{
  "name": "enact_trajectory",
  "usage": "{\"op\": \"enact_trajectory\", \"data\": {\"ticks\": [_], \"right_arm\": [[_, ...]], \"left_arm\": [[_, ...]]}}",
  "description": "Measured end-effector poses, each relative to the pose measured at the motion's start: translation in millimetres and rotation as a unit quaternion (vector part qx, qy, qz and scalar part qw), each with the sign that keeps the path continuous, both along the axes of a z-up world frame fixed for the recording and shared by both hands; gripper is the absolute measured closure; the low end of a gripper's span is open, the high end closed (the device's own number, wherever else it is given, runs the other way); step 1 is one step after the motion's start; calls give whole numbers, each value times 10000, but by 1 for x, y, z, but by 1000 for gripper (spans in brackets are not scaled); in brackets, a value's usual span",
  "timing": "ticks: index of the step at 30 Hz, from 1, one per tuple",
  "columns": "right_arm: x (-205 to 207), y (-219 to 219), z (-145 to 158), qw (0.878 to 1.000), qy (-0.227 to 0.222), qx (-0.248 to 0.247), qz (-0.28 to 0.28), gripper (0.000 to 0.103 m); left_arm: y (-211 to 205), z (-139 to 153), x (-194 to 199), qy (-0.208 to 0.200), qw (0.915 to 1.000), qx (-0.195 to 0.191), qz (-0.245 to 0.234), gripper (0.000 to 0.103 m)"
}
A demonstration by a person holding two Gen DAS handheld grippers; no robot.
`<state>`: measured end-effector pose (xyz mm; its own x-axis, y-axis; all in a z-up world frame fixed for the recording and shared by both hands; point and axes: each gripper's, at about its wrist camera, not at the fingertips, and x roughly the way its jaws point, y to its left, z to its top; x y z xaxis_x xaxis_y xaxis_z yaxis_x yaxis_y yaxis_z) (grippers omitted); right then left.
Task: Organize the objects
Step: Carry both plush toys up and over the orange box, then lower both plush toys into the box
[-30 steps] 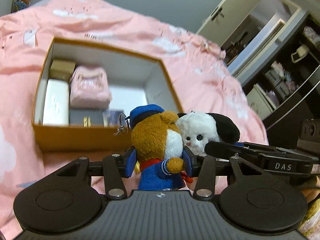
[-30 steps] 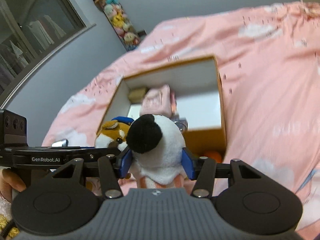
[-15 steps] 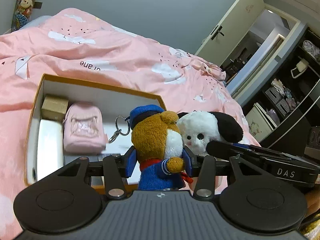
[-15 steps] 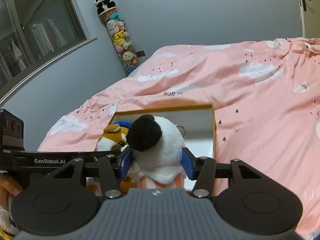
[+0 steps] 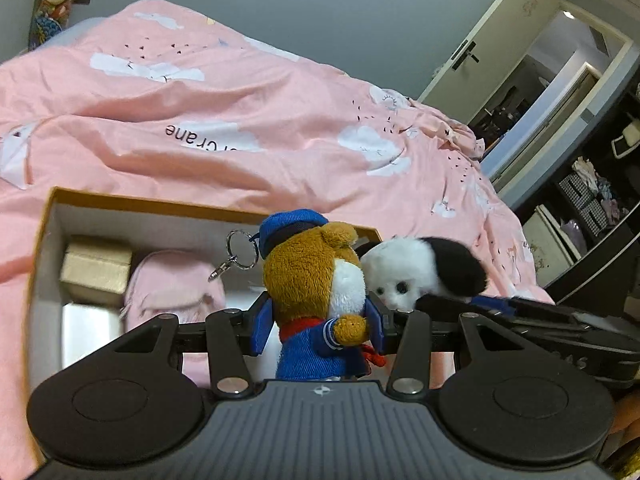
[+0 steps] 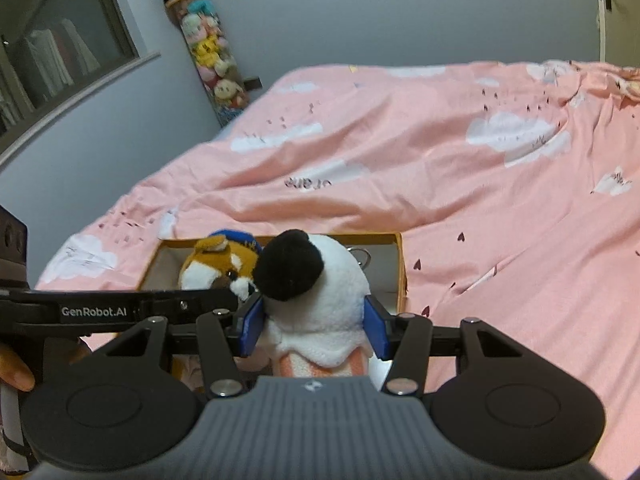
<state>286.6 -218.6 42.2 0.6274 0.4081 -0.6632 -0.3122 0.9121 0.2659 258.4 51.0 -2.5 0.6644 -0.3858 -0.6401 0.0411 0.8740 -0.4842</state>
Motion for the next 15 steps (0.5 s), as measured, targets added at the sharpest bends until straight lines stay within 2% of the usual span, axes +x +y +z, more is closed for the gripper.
{"op": "enact_trajectory", "data": {"ticks": [8,13,15], "right_arm": [[43,-2,-31,9981,547,95,-279,48],[56,12,-41,9971,657,-215,-304,48],[61,19,-44,9967,664,-353,-311,48]], "left_arm": [[-2,-33,29,271,9995,73,-174,50],[-2,-46,40,335,9987,229,-303,50],[-4,-47,43,353,9978,409,-375,50]]}}
